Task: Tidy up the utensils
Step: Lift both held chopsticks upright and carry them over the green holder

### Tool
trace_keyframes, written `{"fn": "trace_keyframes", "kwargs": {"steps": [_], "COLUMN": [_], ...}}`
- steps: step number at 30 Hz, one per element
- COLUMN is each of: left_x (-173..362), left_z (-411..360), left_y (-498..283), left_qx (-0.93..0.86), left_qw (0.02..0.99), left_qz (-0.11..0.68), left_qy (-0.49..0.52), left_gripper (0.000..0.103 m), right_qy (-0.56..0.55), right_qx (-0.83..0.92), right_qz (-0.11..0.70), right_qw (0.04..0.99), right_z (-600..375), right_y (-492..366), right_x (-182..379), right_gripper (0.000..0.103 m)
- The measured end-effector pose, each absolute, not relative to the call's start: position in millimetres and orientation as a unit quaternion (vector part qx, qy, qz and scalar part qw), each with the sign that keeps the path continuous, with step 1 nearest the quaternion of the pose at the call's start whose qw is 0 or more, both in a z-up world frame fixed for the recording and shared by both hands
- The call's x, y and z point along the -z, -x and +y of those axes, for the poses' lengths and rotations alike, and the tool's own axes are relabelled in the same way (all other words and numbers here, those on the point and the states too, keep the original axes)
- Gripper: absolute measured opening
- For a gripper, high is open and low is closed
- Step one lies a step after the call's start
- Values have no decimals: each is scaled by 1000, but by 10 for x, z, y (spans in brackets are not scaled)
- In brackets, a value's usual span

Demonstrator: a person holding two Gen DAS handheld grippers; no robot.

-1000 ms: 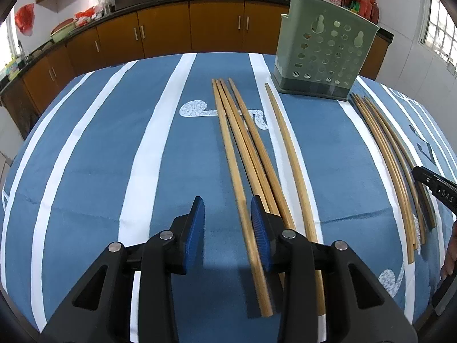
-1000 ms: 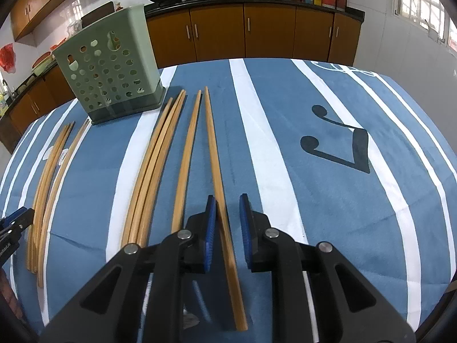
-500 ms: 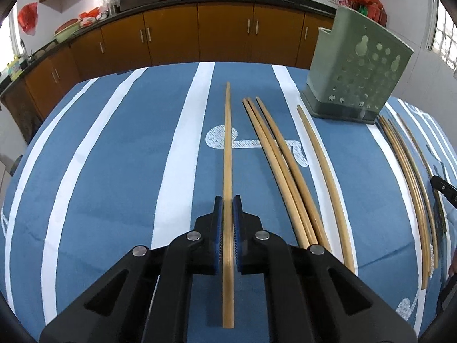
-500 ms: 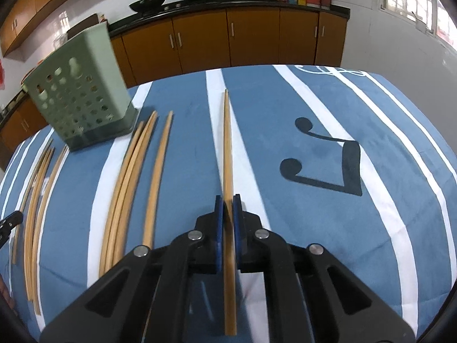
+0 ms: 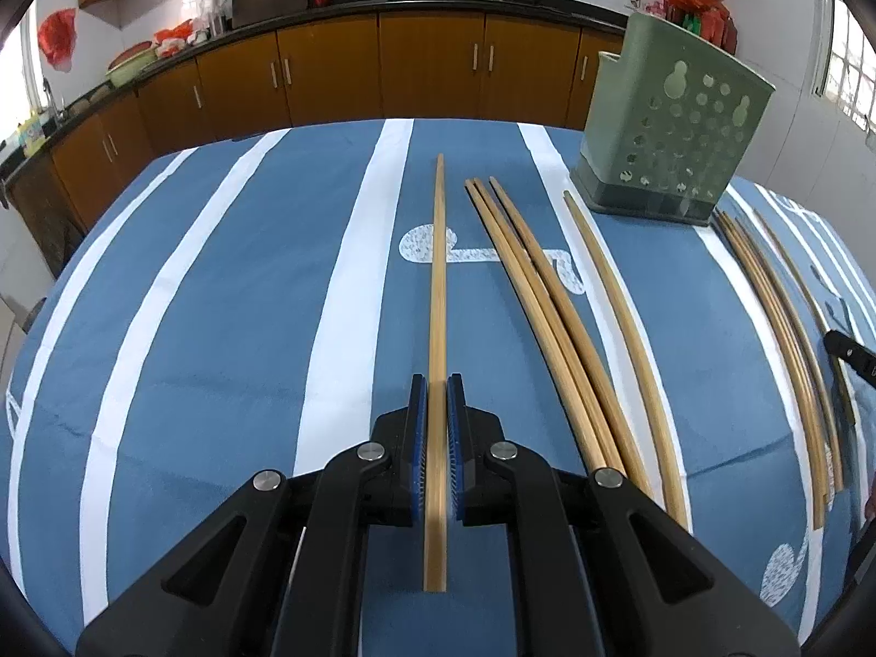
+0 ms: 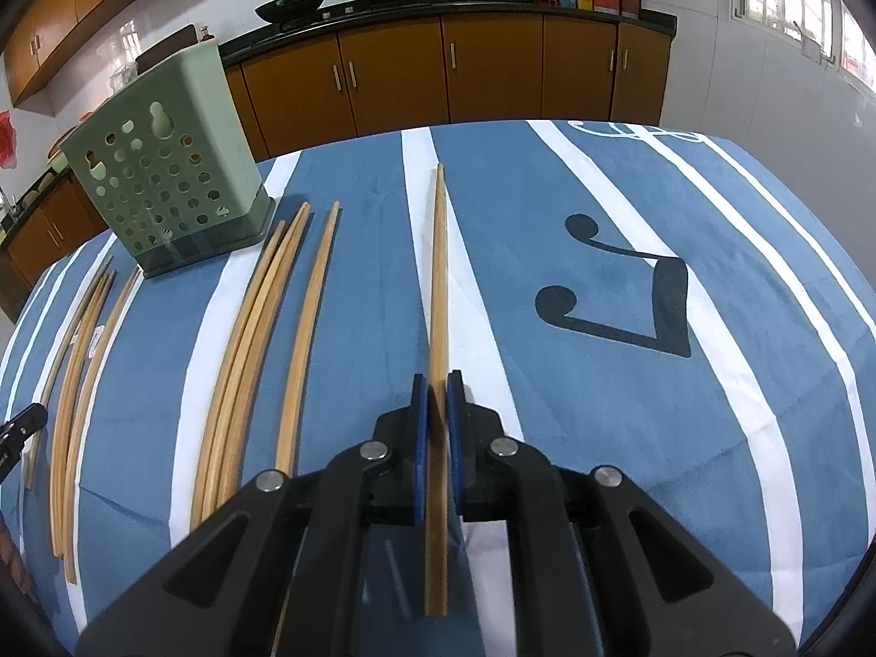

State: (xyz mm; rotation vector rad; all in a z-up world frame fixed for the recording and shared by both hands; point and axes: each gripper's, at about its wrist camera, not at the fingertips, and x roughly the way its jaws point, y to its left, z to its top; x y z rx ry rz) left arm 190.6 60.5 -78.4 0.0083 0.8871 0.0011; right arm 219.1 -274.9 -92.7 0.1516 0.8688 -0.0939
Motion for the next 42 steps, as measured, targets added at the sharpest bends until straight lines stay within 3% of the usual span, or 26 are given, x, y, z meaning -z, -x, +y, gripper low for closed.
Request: {"fn": "trace_keyframes", "kwargs": {"steps": [12,35,42], "left_x": [649,-657,-1238], "left_z": [703,736,706], "left_y": [-1796,-1755,-1826], "left_qx": [15,7,25], "left_qw": [905,964,978], "left_qz": [426,265,205], "left_qy": [11,18,25], "left_gripper": [7,7,7], "right_qy": [-76,-78,-101], "right_qx": [38,36,10], "right_qz": [375,237,169], "right_qw": [923,968,980], "right_z": [-2765,-2871,-2921], "right_y": [-1982,-1863,-1970], "right_x": [595,-403,-1079], "right_gripper": [8,8,8]}}
